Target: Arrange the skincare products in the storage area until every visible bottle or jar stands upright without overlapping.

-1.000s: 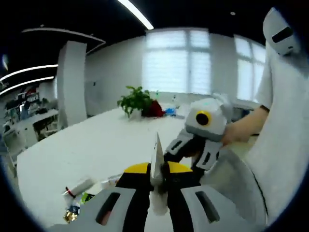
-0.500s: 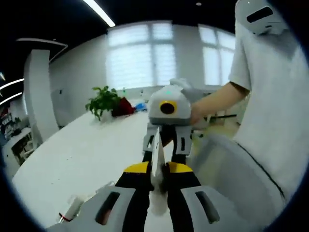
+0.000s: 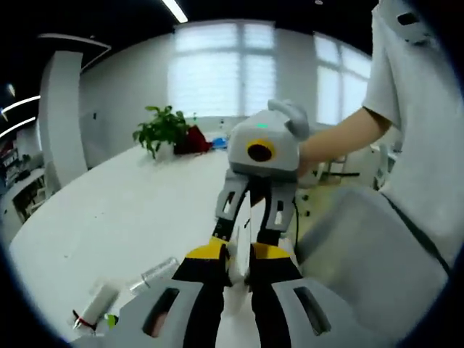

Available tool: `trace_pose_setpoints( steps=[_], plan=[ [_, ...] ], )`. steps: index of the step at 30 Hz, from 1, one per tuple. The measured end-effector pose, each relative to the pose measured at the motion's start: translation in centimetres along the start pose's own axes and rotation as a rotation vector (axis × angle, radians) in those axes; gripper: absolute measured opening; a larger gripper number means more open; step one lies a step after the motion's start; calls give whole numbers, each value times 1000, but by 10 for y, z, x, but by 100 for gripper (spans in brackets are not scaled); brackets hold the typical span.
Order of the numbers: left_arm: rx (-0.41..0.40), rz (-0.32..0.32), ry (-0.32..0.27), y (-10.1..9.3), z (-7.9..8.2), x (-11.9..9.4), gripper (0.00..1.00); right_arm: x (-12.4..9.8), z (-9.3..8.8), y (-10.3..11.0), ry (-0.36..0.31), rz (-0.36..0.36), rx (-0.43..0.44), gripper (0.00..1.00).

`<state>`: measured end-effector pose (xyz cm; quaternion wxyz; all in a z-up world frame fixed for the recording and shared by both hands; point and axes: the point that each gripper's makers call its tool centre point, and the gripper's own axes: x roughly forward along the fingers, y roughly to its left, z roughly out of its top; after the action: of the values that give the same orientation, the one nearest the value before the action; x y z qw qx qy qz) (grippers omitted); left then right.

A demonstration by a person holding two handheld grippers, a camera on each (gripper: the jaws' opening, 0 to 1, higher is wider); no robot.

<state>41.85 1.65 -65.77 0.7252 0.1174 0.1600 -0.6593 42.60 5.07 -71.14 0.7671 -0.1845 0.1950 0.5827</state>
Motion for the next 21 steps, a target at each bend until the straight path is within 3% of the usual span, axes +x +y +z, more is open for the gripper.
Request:
trace_pose_setpoints(
  steps=[6,13,16,17,18,19,21],
  plan=[
    [-56,15,8,25,-14,11,9,10,-17,-20,31,-5,18,19],
    [-77,37,1,49,-19,17,9,12,-26,-45,42,-25,31,19],
    [-75,54,30,60,-27,20,9,10,-35,-56,61,-40,35,14],
    [-81,65,35,64,-29,19,8,7,-39,-59,70,-42,37,4],
    [-88,66,17,69,-26,21,8,5,-36,-62,42,-53,31,1],
    [-107,63,6,71,-25,21,8,4,-26,-62,-24,-60,83,1],
    [-114,52,-12,73,-25,21,8,-3,-26,-64,-8,-71,78,1]
  ],
)
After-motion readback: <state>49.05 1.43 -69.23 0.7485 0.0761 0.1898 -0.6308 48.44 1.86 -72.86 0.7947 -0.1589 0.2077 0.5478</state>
